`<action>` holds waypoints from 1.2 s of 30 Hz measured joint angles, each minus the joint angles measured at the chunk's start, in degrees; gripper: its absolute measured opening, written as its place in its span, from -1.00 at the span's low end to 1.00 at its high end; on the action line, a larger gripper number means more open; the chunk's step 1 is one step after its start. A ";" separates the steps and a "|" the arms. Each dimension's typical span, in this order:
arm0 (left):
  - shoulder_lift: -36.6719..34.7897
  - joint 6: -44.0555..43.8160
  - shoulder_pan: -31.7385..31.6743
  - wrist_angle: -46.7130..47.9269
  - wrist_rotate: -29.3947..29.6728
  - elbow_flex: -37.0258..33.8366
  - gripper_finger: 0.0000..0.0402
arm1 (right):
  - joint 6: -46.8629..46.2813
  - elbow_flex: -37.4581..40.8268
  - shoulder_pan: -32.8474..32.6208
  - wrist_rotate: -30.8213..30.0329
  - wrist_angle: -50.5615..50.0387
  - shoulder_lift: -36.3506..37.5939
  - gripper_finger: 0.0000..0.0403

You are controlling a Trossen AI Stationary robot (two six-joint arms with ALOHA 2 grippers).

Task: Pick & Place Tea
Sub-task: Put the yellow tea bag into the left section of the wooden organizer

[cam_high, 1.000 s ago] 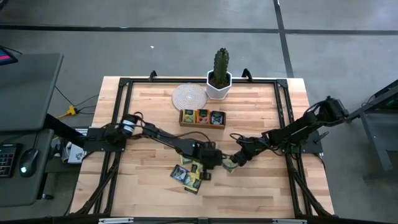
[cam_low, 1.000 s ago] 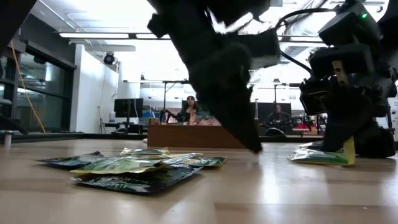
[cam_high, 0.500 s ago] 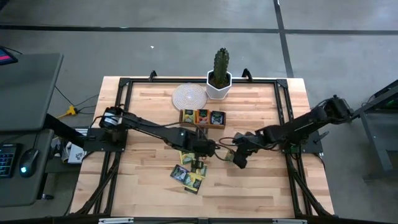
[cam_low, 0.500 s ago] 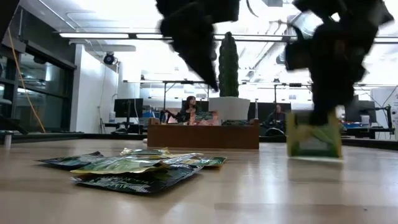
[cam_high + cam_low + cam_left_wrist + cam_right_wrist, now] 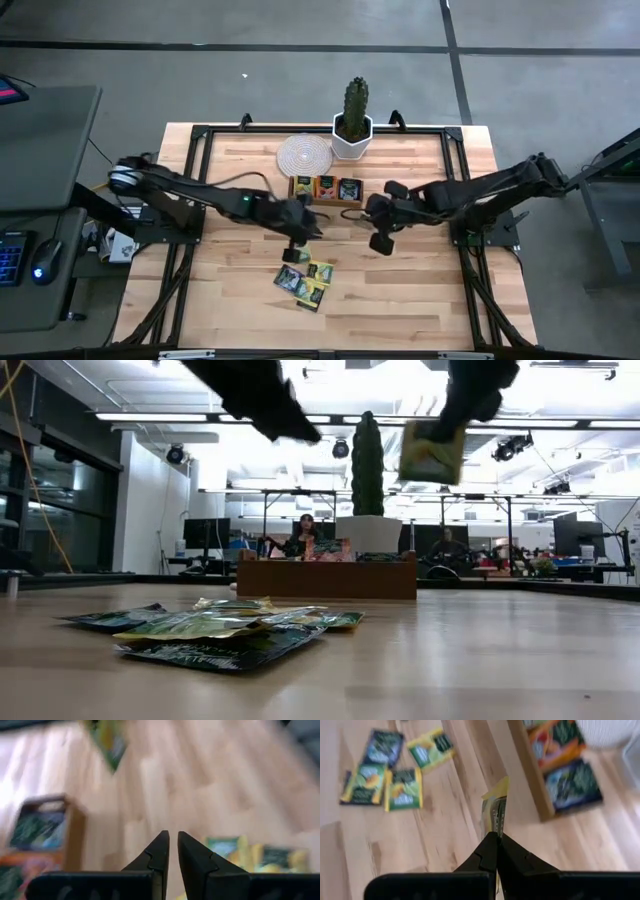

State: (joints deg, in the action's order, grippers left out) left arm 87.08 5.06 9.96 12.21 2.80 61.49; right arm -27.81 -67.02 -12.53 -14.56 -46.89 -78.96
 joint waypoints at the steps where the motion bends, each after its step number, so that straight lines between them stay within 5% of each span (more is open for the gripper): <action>1: -1.92 -0.76 -0.48 -4.77 -2.60 -2.99 -0.81 | 1.08 -0.85 0.40 0.17 0.04 0.00 -1.00; 10: -11.78 -7.47 -7.35 -27.04 -14.40 -19.08 -0.81 | 8.34 -6.82 3.84 6.55 5.38 -2.43 -1.00; 18: -12.03 -10.73 -15.37 -33.68 -24.34 -19.85 -0.76 | 10.94 -16.70 4.07 7.11 3.84 -10.43 -1.00; 30: -12.03 -11.55 -17.44 -34.81 -26.46 -19.82 0.07 | 12.42 -26.88 5.45 5.89 -2.53 -18.29 -1.00; 36: -12.03 -11.83 -17.47 -34.80 -25.01 -19.82 0.26 | 12.45 -26.91 6.69 5.92 -1.40 -18.29 -1.00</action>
State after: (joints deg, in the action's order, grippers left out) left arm 75.05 -6.76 -7.51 -22.59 -22.20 41.67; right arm -15.35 -93.93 -5.84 -8.64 -48.28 -97.25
